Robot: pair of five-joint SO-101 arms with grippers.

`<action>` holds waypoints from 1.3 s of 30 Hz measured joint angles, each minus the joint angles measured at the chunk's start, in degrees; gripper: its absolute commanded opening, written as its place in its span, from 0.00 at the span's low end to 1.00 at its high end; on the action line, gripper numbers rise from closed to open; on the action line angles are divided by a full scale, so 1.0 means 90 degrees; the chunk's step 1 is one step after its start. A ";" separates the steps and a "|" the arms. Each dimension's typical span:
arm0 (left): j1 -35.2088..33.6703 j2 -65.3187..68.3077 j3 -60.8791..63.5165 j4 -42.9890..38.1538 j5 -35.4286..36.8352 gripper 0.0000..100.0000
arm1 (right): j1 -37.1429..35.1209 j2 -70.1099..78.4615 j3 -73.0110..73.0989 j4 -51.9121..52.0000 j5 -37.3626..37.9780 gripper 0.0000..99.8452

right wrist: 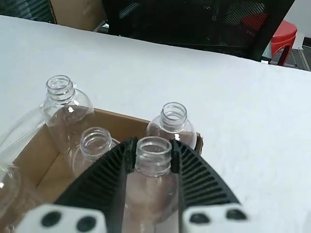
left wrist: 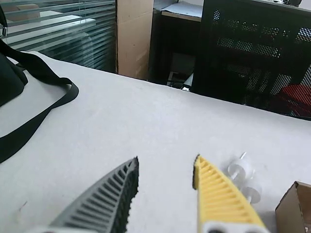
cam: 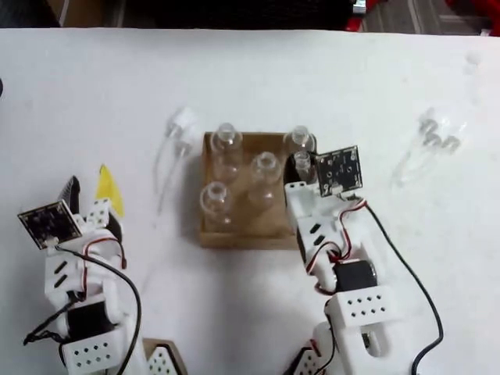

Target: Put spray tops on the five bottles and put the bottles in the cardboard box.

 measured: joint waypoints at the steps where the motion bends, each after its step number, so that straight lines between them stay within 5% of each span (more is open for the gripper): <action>1: 0.0000 0.0000 0.0000 0.0000 0.0000 0.18 | -0.0010 0.0000 0.0000 0.0000 0.0000 0.02; 7: 0.0000 0.0000 0.0000 0.0000 0.0000 0.18 | -0.0020 -0.0117 0.0000 0.0137 0.0000 0.02; 19: 0.0000 0.0000 0.0000 0.0000 0.0000 0.18 | -0.0020 -0.2178 0.0264 0.2393 0.0147 0.02; 29: 0.0000 0.0000 0.0000 0.0000 0.0000 0.18 | -0.0049 -0.2930 0.0967 0.2540 0.0215 0.02; 39: 0.0000 0.0000 0.0000 0.0000 0.0000 0.18 | -0.0049 -0.3048 0.0967 0.2999 0.0264 0.14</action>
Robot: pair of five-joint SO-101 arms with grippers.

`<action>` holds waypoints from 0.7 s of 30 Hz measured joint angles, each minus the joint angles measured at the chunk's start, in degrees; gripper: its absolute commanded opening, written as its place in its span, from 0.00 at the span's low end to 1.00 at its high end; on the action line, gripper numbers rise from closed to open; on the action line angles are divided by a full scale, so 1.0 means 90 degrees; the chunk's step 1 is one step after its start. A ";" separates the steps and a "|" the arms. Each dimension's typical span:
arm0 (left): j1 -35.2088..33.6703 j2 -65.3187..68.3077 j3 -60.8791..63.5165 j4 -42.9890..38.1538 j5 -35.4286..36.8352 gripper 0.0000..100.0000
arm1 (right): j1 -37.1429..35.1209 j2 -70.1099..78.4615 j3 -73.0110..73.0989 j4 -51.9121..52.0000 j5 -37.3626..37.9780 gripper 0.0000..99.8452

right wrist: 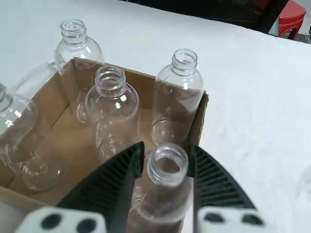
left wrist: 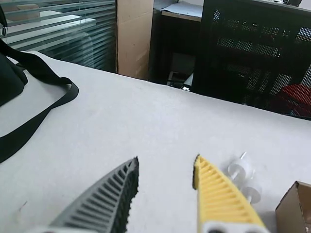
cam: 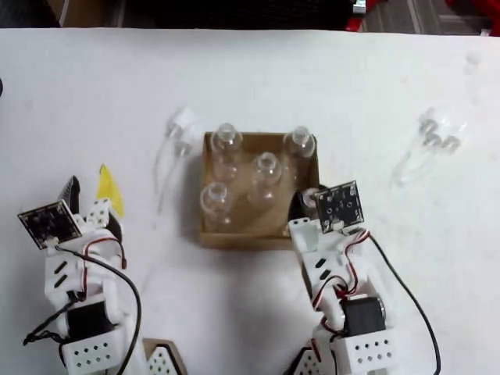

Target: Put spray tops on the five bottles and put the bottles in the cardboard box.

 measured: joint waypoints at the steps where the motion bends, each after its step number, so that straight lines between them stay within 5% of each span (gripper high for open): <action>1: 0.0000 0.0000 0.0000 0.0000 0.0000 0.18 | 0.0000 0.0068 0.0000 0.0000 0.0000 0.14; 16: -0.0010 0.0000 0.0000 0.0000 0.0000 0.18 | 0.0039 0.0029 -0.2012 0.1309 0.0000 0.15; 21: -0.0645 0.0000 0.0000 0.0000 0.0283 0.18 | 0.0987 -0.0020 -0.2393 0.1465 -0.0391 0.15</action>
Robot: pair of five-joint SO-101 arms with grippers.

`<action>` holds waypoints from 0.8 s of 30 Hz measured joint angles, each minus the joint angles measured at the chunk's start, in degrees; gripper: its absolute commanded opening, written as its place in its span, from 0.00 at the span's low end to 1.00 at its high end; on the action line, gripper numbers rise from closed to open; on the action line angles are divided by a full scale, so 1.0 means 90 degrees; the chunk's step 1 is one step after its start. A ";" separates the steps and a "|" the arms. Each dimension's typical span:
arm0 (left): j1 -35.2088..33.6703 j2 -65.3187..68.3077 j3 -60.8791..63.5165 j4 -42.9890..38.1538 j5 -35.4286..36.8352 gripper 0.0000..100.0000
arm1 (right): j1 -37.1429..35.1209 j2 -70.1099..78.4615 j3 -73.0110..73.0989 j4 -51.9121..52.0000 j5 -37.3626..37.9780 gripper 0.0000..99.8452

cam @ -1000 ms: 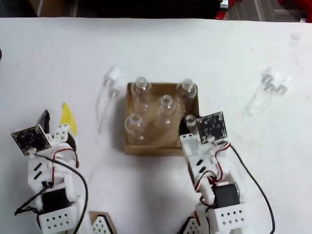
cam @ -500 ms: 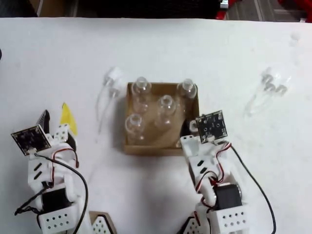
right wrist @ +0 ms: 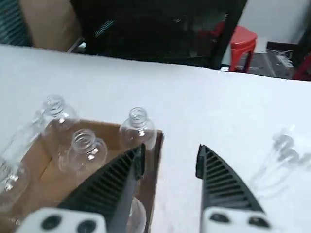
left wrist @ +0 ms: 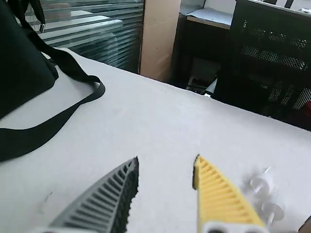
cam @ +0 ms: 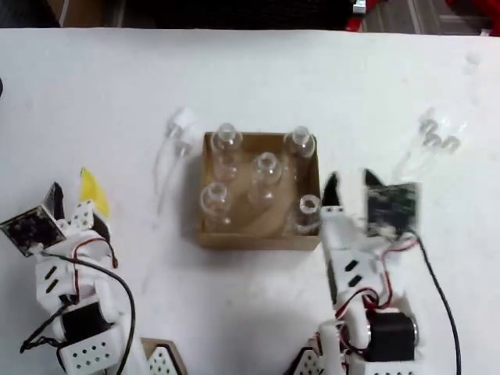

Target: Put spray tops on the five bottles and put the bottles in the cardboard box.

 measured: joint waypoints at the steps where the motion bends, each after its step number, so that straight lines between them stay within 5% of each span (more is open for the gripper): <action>1: 0.0000 0.0000 0.0000 0.0000 0.0029 0.18 | 0.0234 0.0039 -0.0020 0.0020 -0.0098 0.15; 4: 0.0186 0.0000 -0.0010 0.0000 -0.0303 0.18 | 0.0733 0.0059 0.0020 0.0078 -0.0391 0.14; 11: 0.1963 0.0000 -0.0576 0.0801 -0.2764 0.18 | 0.1436 0.0156 0.1201 -0.0420 -0.0742 0.14; 18: 0.2129 0.0303 -0.2442 0.1670 -0.3038 0.18 | 0.1729 0.0137 0.1827 -0.0791 -0.1104 0.14; 24: 0.2129 0.2872 -0.4444 0.1729 -0.3038 0.18 | 0.1768 0.0127 0.2032 -0.1114 -0.1143 0.14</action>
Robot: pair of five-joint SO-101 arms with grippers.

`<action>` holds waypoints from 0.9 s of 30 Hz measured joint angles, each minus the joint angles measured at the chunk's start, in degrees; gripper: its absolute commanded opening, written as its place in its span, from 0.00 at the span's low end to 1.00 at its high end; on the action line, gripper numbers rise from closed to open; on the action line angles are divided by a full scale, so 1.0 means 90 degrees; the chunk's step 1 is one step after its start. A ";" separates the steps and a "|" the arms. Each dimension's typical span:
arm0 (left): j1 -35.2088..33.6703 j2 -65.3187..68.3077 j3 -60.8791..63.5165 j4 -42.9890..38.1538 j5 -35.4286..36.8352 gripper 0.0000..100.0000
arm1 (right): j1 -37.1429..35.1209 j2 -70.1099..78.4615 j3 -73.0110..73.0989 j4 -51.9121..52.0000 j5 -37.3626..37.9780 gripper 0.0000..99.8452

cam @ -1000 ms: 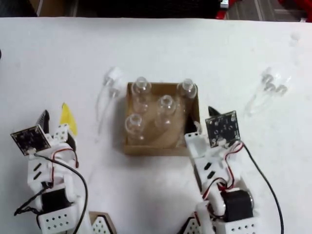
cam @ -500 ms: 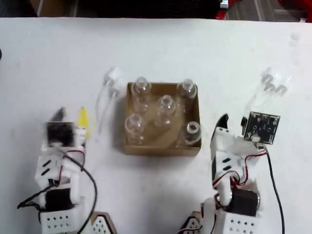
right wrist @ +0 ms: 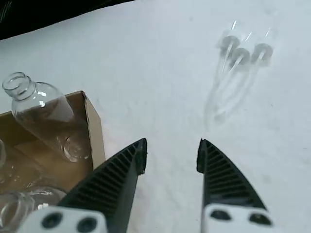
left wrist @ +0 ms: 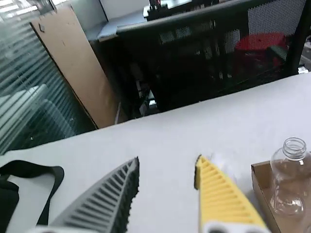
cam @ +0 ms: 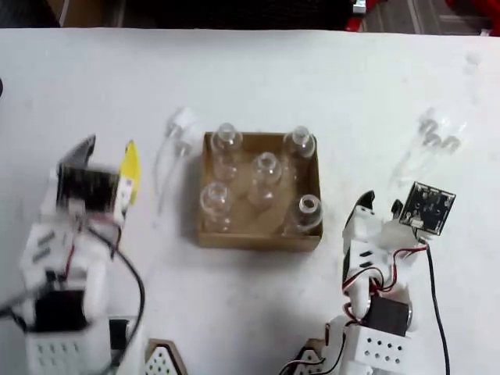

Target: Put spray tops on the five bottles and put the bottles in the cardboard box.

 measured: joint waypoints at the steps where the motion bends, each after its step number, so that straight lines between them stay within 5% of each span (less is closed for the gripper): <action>1: 0.0000 0.0586 -0.0420 0.0078 0.0000 0.18 | 0.0010 0.0000 0.0000 0.0000 0.0000 0.14; 13: 0.0635 0.8576 -0.6877 0.3009 -0.0899 0.18 | 0.0615 0.0508 -0.0840 0.0039 -0.0088 0.14; 27: 0.0654 1.5512 -1.4955 0.4933 -0.0781 0.18 | 0.0723 0.6652 -0.3614 -0.0059 -0.0088 0.14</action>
